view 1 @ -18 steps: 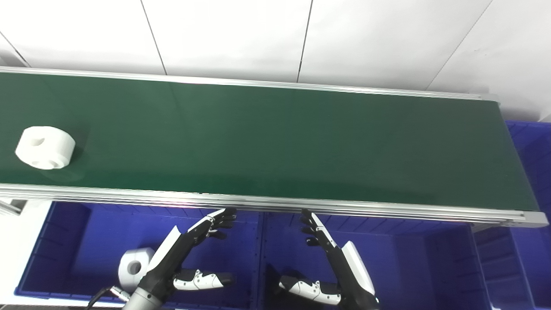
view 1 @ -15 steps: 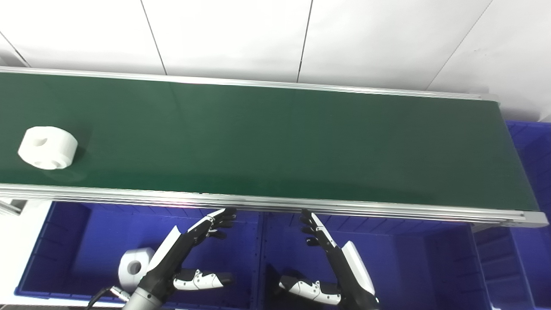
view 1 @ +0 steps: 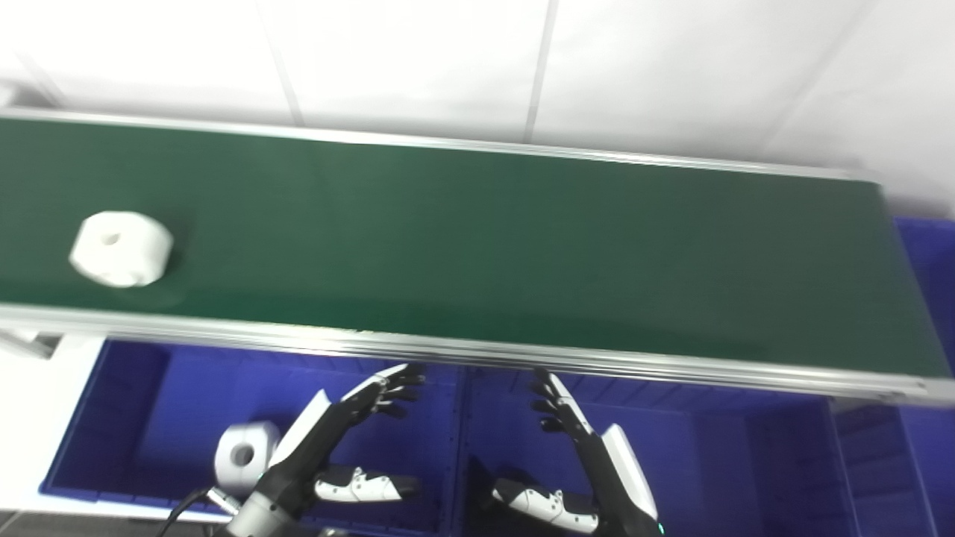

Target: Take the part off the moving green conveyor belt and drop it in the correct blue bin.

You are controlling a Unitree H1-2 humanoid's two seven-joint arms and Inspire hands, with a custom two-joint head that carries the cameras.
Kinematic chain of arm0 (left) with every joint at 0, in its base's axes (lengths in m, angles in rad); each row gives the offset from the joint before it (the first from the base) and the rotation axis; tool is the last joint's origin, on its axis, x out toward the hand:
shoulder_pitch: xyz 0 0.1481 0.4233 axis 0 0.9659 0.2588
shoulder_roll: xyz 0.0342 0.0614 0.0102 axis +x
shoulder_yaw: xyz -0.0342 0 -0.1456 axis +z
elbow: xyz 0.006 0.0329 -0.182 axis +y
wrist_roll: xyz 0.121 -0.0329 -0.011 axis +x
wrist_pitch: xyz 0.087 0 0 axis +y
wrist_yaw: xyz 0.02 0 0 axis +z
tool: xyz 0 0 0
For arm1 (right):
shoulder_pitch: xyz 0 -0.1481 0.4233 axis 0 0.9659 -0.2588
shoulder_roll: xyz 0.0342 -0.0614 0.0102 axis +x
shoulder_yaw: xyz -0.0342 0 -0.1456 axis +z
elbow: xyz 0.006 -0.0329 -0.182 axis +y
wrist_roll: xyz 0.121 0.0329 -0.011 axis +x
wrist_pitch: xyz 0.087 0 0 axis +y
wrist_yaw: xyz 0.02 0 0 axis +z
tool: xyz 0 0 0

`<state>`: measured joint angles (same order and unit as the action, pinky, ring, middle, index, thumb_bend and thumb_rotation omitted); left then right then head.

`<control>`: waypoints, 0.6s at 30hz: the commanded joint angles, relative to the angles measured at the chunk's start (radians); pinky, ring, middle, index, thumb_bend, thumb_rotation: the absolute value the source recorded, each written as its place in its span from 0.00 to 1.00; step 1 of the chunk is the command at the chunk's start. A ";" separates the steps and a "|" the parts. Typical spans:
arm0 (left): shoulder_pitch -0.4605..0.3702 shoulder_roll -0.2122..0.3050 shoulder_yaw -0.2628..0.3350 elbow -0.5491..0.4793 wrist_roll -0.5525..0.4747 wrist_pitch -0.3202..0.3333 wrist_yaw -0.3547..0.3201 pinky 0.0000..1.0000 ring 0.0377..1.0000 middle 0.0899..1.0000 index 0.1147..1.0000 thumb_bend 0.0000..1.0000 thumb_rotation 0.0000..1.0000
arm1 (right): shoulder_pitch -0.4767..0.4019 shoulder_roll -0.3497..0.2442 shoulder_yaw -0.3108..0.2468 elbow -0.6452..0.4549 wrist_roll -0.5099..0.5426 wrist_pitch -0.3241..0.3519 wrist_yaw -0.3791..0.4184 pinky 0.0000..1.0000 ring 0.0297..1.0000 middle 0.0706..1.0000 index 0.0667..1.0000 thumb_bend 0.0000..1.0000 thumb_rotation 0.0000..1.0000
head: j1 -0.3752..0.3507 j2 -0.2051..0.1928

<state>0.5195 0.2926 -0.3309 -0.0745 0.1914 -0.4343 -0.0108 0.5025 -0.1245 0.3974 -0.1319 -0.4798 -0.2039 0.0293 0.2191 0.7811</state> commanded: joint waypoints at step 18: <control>-0.031 0.010 -0.127 0.071 0.053 -0.036 0.160 0.68 0.75 0.78 0.78 0.75 0.37 | -0.029 -0.050 -0.030 0.139 0.049 -0.216 -0.058 0.76 0.84 0.89 0.97 0.81 0.55 | 0.175 -0.222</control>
<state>0.4930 0.2891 -0.4470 0.0146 0.2330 -0.4343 0.1194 0.4753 -0.1707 0.3704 0.0183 -0.4406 -0.3570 -0.0120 0.3866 0.5768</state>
